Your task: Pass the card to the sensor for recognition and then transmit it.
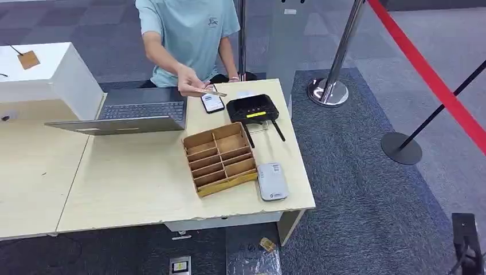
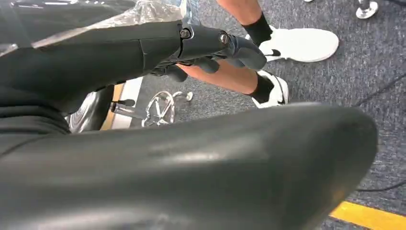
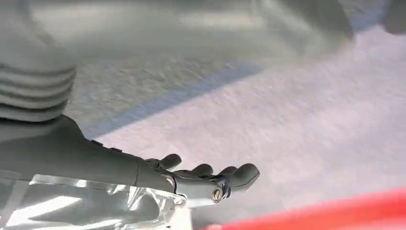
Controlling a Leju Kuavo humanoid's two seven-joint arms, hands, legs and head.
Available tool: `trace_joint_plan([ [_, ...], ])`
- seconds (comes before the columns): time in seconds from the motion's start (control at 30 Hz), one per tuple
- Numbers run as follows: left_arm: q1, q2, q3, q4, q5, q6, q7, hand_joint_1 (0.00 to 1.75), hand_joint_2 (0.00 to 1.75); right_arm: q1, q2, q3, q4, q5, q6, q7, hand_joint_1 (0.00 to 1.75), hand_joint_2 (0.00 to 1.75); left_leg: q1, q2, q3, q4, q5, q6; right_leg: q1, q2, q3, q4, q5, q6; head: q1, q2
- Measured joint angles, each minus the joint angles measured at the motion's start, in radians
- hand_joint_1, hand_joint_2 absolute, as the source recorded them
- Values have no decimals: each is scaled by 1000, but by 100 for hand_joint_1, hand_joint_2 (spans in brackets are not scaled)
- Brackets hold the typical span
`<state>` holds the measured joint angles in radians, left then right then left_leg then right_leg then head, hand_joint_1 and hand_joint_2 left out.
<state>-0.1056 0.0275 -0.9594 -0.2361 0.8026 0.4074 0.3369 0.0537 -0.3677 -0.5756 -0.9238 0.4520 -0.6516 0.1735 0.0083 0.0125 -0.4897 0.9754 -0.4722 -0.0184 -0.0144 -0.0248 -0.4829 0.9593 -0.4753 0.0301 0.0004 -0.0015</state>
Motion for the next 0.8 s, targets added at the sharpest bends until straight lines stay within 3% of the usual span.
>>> trace_joint_plan([
  [0.2, 0, 0, 0, 0, 3, 2, -13, 0, 0, 3, -35, 0, -209, 0, 27, 52, 0, 175, 0, 0, -1, 0, 1, 1, 0, 0, 1, 0, 1, 1, 0, 0],
  [0.23, 0, 0, 0, 0, 4, 2, -15, 0, 175, 0, -42, 2, -254, 0, 31, 64, 0, 175, -1, -1, -1, 0, 1, 1, 0, 0, 1, 0, 1, 2, 0, 0],
  [0.5, -2, -1, 0, 0, 6, 3, -32, 0, 175, -80, -83, 74, -486, -4, 90, 143, 0, 175, -1, -2, -2, 0, 2, 2, 0, -2, 1, 0, 2, 2, 0, 0],
  [0.8, -3, -1, -13, 0, 4, 1, -51, 0, 175, -217, -93, 293, -653, 2, 198, 208, 0, 175, -1, -3, -4, 0, 2, 1, 0, -2, 0, 1, 2, 2, 0, 0],
])
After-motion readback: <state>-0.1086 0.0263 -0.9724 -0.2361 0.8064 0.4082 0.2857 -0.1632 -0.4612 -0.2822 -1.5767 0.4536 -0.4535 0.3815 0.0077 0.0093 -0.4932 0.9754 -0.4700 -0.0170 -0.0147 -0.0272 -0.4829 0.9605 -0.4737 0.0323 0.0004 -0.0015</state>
